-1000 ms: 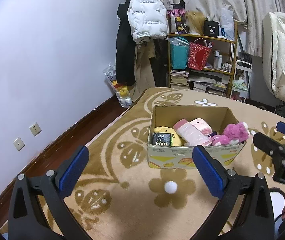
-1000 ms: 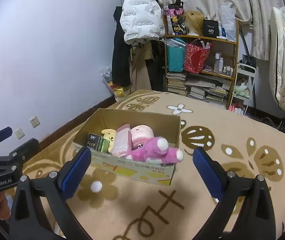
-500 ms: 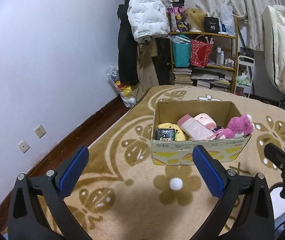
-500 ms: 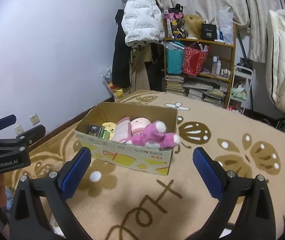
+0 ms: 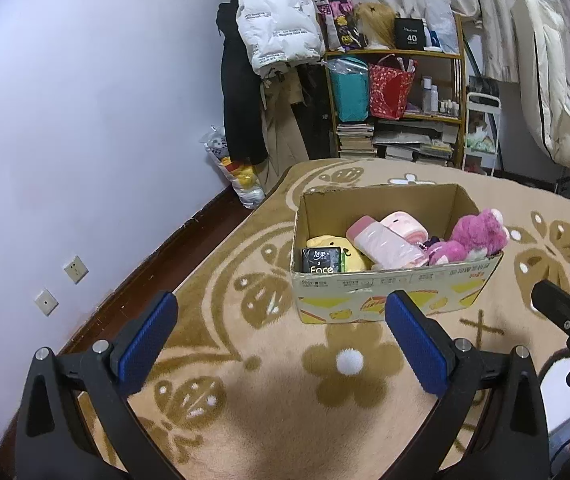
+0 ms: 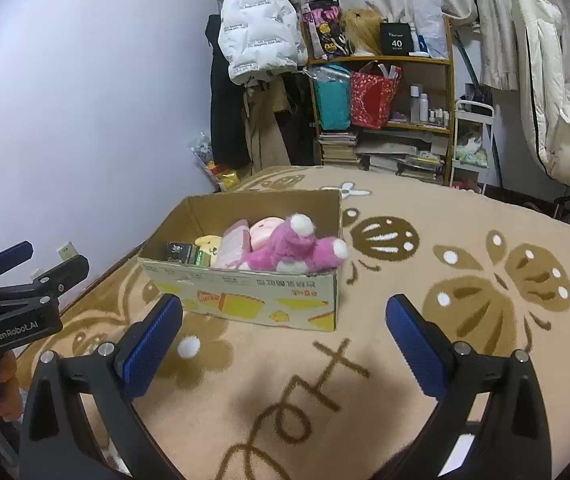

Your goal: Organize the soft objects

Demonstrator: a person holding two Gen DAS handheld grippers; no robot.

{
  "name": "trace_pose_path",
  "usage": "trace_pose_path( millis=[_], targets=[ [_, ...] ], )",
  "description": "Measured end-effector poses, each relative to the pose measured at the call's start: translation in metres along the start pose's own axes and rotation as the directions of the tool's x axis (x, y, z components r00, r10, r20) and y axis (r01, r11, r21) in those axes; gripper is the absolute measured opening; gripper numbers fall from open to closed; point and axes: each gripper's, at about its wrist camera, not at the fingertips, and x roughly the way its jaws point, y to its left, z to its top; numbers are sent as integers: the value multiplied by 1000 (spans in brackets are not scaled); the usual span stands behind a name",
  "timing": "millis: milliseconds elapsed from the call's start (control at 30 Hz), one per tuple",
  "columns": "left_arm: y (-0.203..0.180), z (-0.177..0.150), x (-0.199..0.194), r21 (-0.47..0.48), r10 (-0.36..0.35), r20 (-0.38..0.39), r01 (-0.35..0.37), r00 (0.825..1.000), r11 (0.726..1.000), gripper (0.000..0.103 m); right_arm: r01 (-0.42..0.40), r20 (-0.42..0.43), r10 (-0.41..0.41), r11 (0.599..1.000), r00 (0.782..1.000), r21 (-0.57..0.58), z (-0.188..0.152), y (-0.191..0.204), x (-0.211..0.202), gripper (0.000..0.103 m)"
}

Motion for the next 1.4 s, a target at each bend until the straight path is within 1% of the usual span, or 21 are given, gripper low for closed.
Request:
trace_pose_path(
  millis=[1400],
  targets=[
    [-6, -2, 2, 28, -4, -12, 5, 1000, 1000, 102, 22, -10, -22, 1000, 1000, -22, 0, 0, 3, 103]
  ],
)
